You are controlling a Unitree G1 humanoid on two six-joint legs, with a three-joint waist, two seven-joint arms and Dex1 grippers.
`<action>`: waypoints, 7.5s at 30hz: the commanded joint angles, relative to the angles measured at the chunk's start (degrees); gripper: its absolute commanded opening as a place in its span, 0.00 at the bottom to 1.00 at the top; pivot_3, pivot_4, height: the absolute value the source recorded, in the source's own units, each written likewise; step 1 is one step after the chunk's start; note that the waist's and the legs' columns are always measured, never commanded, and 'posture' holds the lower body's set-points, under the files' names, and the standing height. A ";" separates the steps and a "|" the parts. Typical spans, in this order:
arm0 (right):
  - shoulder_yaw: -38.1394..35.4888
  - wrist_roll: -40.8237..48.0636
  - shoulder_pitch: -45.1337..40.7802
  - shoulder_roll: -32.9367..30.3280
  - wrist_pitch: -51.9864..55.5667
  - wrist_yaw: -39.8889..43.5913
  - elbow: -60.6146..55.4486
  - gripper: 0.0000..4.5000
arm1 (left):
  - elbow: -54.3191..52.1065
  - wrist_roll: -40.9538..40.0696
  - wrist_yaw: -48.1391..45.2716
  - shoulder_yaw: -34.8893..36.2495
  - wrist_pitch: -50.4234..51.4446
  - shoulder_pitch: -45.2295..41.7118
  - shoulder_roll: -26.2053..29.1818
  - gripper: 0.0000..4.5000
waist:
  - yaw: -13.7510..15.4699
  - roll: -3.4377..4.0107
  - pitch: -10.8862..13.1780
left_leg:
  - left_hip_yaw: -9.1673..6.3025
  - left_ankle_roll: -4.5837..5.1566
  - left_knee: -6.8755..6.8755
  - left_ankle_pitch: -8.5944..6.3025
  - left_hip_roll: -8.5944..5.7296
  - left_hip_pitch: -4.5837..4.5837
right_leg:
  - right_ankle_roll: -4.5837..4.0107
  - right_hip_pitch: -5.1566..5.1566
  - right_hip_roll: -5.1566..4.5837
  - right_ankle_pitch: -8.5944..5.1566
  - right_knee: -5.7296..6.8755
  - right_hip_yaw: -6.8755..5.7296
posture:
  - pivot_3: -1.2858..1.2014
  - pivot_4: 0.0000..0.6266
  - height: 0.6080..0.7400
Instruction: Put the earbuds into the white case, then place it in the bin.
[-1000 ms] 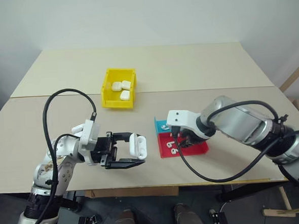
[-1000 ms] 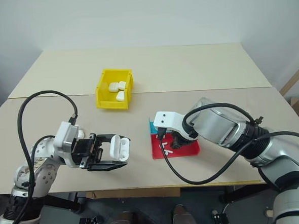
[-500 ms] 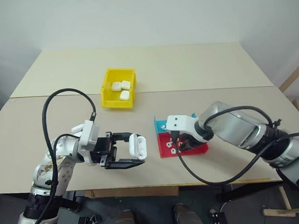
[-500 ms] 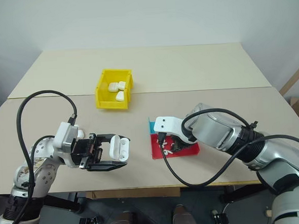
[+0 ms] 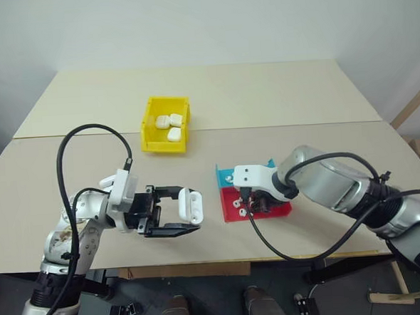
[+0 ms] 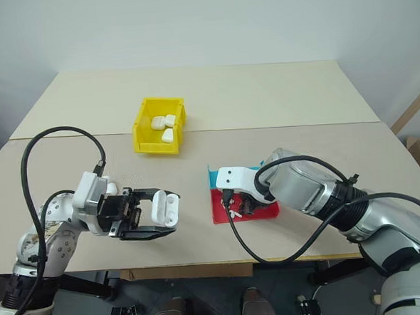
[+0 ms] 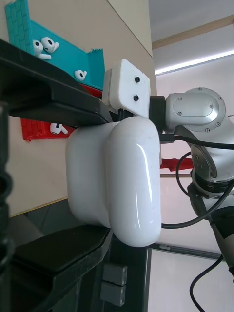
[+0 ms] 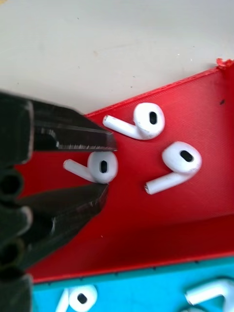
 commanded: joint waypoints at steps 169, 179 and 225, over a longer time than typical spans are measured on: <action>-16.34 -35.93 -19.26 19.58 -101.44 18.37 84.13 0.35 | -2.41 -5.13 3.27 5.93 9.69 -6.81 0.96 0.61 | -1.63 0.09 0.05 | -0.03 -0.03 -0.10 0.01 0.00 0.12 | -0.03 0.04 0.01 0.01 0.06 0.01 | 0.52 0.24 1.00; -16.97 -36.11 -18.37 19.86 -100.42 18.85 84.31 0.14 | -2.53 -4.99 3.59 6.01 9.55 -6.70 1.31 0.61 | -1.68 0.09 0.05 | -0.03 -0.03 -0.10 0.01 0.00 0.18 | -0.04 0.10 0.02 0.01 0.06 0.01 | 0.52 0.24 1.00; -48.91 35.91 21.78 26.41 -22.66 -13.89 -17.84 0.14 | 12.22 -3.99 -0.83 1.89 11.59 -21.57 -4.22 0.61 | -0.15 0.13 0.06 | -0.22 -0.02 -0.06 0.01 -0.02 -0.03 | -0.02 0.04 0.03 0.00 0.02 -0.14 | 0.52 0.24 1.00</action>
